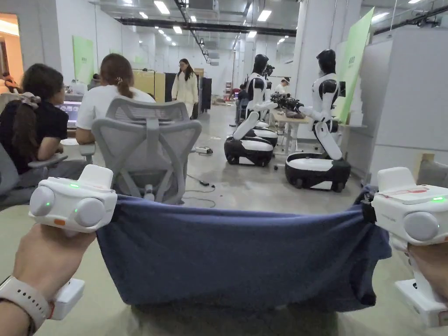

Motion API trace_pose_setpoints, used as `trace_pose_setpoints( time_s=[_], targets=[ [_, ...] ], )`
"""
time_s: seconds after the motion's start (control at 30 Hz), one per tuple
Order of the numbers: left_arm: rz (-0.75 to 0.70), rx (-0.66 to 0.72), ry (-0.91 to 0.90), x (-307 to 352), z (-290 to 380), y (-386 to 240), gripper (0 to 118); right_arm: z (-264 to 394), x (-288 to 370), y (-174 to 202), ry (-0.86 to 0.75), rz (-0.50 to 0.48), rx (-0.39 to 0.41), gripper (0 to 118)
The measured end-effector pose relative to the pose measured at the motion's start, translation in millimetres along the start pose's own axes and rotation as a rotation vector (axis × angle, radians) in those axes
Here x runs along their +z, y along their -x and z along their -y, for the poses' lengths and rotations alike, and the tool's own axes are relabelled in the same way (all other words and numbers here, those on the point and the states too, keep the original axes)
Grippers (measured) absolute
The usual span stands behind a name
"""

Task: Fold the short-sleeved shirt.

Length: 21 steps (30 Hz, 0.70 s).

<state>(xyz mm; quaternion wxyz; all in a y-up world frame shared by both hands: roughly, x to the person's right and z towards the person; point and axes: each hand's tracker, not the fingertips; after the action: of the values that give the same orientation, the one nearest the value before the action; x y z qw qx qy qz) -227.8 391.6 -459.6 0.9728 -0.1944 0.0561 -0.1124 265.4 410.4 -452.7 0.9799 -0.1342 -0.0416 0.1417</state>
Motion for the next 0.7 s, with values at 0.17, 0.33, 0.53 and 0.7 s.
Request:
trace_pose_setpoints(
  time_s=[0.17,0.33,0.53,0.7],
  targets=[
    [0.057,-0.035,0.149,42.2,114.5,-8.7,2,111.0,65.3,24.0,0.129,-0.078,0.012,2],
    [0.112,-0.039,0.365,56.1,237.3,-20.0,2,237.2,85.4,54.2,0.334,-0.146,0.013,2],
    [0.16,-0.106,0.54,66.4,315.4,-31.5,2,331.2,97.2,83.8,0.521,-0.178,0.001,2],
    [0.177,-0.082,0.501,69.1,293.8,-21.9,33,315.9,100.7,72.2,0.524,-0.203,-0.154,29]
  ],
)
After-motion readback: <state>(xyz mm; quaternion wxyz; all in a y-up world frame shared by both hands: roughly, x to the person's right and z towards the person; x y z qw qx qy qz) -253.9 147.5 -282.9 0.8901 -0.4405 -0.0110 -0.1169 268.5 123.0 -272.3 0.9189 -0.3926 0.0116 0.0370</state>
